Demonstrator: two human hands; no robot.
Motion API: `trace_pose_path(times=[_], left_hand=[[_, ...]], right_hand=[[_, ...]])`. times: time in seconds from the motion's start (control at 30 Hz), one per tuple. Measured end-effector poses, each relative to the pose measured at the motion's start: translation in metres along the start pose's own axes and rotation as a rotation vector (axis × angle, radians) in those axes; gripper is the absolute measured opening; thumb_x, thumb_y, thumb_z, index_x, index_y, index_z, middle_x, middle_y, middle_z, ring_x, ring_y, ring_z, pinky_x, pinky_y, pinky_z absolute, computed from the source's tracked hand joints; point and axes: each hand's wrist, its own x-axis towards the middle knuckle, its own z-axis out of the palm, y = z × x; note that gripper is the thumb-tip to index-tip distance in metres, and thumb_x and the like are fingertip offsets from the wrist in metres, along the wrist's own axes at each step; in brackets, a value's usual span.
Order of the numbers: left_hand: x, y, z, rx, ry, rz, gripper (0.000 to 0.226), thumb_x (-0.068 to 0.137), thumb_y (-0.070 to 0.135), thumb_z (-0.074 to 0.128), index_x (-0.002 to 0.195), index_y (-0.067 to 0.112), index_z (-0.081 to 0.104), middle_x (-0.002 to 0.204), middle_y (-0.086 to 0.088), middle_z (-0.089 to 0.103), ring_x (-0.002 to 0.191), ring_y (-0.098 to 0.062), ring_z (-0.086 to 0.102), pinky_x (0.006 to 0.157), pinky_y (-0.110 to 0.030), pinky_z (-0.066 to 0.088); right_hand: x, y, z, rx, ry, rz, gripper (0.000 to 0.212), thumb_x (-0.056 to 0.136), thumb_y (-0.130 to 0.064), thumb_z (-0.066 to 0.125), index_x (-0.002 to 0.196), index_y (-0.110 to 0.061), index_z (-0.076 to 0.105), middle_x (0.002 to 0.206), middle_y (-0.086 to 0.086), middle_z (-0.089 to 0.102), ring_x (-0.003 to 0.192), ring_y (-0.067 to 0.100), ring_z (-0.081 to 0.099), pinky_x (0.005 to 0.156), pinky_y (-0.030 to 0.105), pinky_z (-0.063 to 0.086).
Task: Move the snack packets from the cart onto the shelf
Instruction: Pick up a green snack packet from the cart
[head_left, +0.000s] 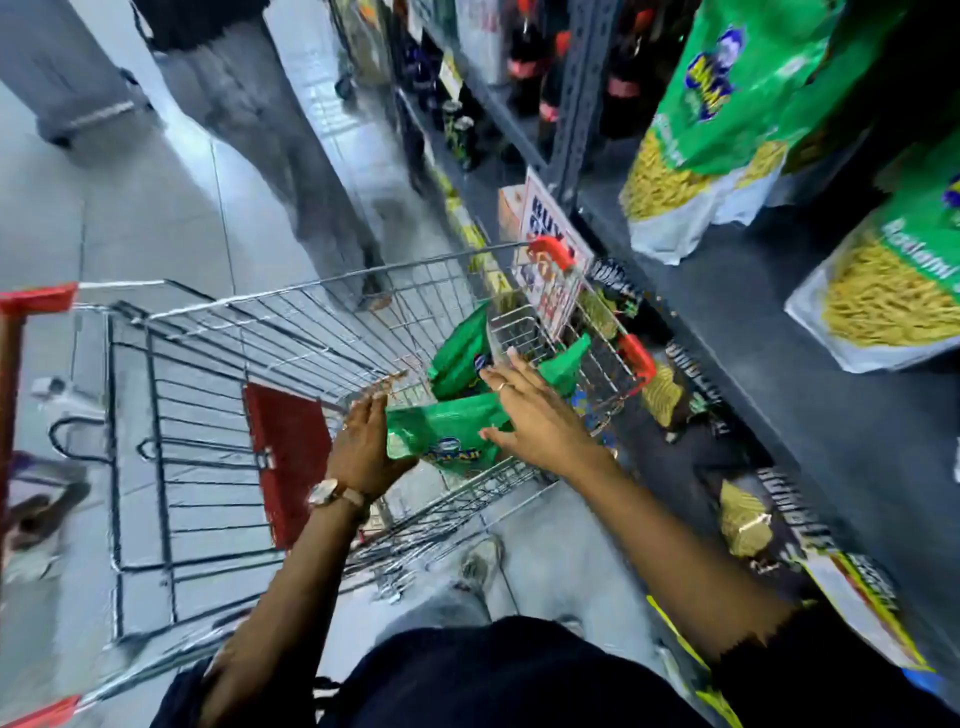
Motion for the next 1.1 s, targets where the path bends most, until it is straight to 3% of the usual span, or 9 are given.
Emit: trace_pose_path(times=[0.17, 0.27, 0.33, 0.43, 0.5, 0.63, 0.83, 0.93, 1.1], left_hand=[[0.026, -0.019, 0.010, -0.156, -0.152, -0.171, 0.120, 0.059, 0.029, 0.090, 0.149, -0.002, 0.018, 0.151, -0.023, 0.035, 0.138, -0.037, 0.038, 0.112, -0.044, 0.037], [0.043, -0.035, 0.026, -0.530, -0.171, -0.427, 0.129, 0.045, 0.023, 0.097, 0.147, -0.001, 0.022, 0.147, -0.022, 0.041, 0.133, -0.034, 0.045, 0.108, -0.039, 0.042], [0.049, -0.043, 0.041, -0.809, -0.280, -0.540, 0.137, 0.026, 0.036, 0.099, 0.141, 0.000, 0.034, 0.140, -0.017, 0.048, 0.128, -0.029, 0.048, 0.100, -0.036, 0.046], [0.055, -0.048, 0.064, -0.903, -0.484, -0.532, 0.090, 0.052, 0.006, 0.093, 0.131, 0.001, 0.050, 0.129, -0.012, 0.057, 0.129, -0.028, 0.048, 0.105, -0.036, 0.043], [0.058, -0.054, 0.079, -0.941, -0.495, -0.513, 0.068, 0.060, -0.010, 0.084, 0.123, -0.001, 0.059, 0.113, -0.007, 0.062, 0.123, -0.026, 0.053, 0.105, -0.037, 0.041], [0.058, -0.064, 0.097, -1.030, -0.440, -0.484, 0.047, 0.066, -0.017, 0.077, 0.111, -0.010, 0.065, 0.086, 0.012, 0.073, 0.107, -0.023, 0.061, 0.101, -0.043, 0.047], [0.056, -0.064, 0.102, -1.030, -0.275, -0.488, 0.024, 0.072, -0.013, 0.073, 0.095, -0.016, 0.068, 0.061, 0.019, 0.073, 0.060, 0.005, 0.067, 0.069, -0.022, 0.058], [0.051, -0.061, 0.083, -1.026, -0.223, -0.483, 0.013, 0.073, -0.011, 0.073, 0.081, -0.001, 0.071, 0.060, 0.016, 0.073, 0.059, 0.003, 0.068, 0.064, -0.019, 0.059], [0.042, -0.056, 0.026, -0.922, -0.123, -0.311, 0.017, 0.081, 0.002, 0.071, 0.095, -0.006, 0.069, 0.080, 0.000, 0.071, 0.070, -0.005, 0.068, 0.072, -0.025, 0.055]], right_hand=[[0.051, -0.008, 0.016, -0.313, -0.296, 0.200, 0.079, 0.080, -0.040, 0.072, 0.144, -0.011, 0.037, 0.156, 0.013, 0.034, 0.151, 0.029, 0.017, 0.122, 0.048, 0.012], [0.076, -0.004, 0.020, -0.386, -0.444, 0.312, 0.081, 0.072, -0.047, 0.078, 0.140, -0.020, 0.045, 0.150, 0.008, 0.046, 0.146, 0.029, 0.031, 0.121, 0.055, 0.011], [0.088, 0.000, 0.021, -0.384, -0.508, 0.366, 0.083, 0.066, -0.050, 0.081, 0.138, -0.021, 0.049, 0.145, 0.006, 0.052, 0.138, 0.029, 0.044, 0.120, 0.059, 0.013], [0.098, -0.003, 0.029, -0.391, -0.568, 0.378, 0.078, 0.067, -0.046, 0.081, 0.132, -0.015, 0.051, 0.138, 0.008, 0.057, 0.131, 0.029, 0.052, 0.117, 0.063, 0.015], [0.101, -0.006, 0.036, -0.382, -0.546, 0.379, 0.068, 0.072, -0.041, 0.078, 0.129, -0.013, 0.052, 0.133, 0.009, 0.059, 0.128, 0.030, 0.054, 0.118, 0.064, 0.014], [0.103, -0.006, 0.057, -0.347, -0.478, 0.379, 0.052, 0.079, -0.034, 0.076, 0.122, -0.014, 0.056, 0.118, 0.007, 0.067, 0.114, 0.026, 0.063, 0.118, 0.056, 0.020], [0.100, -0.012, 0.064, -0.322, -0.424, 0.278, 0.037, 0.083, -0.030, 0.073, 0.114, -0.015, 0.060, 0.114, 0.009, 0.068, 0.111, 0.026, 0.062, 0.104, 0.041, 0.035], [0.097, -0.016, 0.059, -0.318, -0.349, 0.253, 0.035, 0.082, -0.035, 0.073, 0.109, -0.014, 0.064, 0.108, 0.010, 0.070, 0.108, 0.026, 0.062, 0.102, 0.038, 0.036], [0.078, -0.025, 0.037, -0.136, -0.151, 0.269, 0.037, 0.080, -0.043, 0.073, 0.105, -0.016, 0.071, 0.098, 0.011, 0.073, 0.099, 0.027, 0.063, 0.093, 0.033, 0.040]])
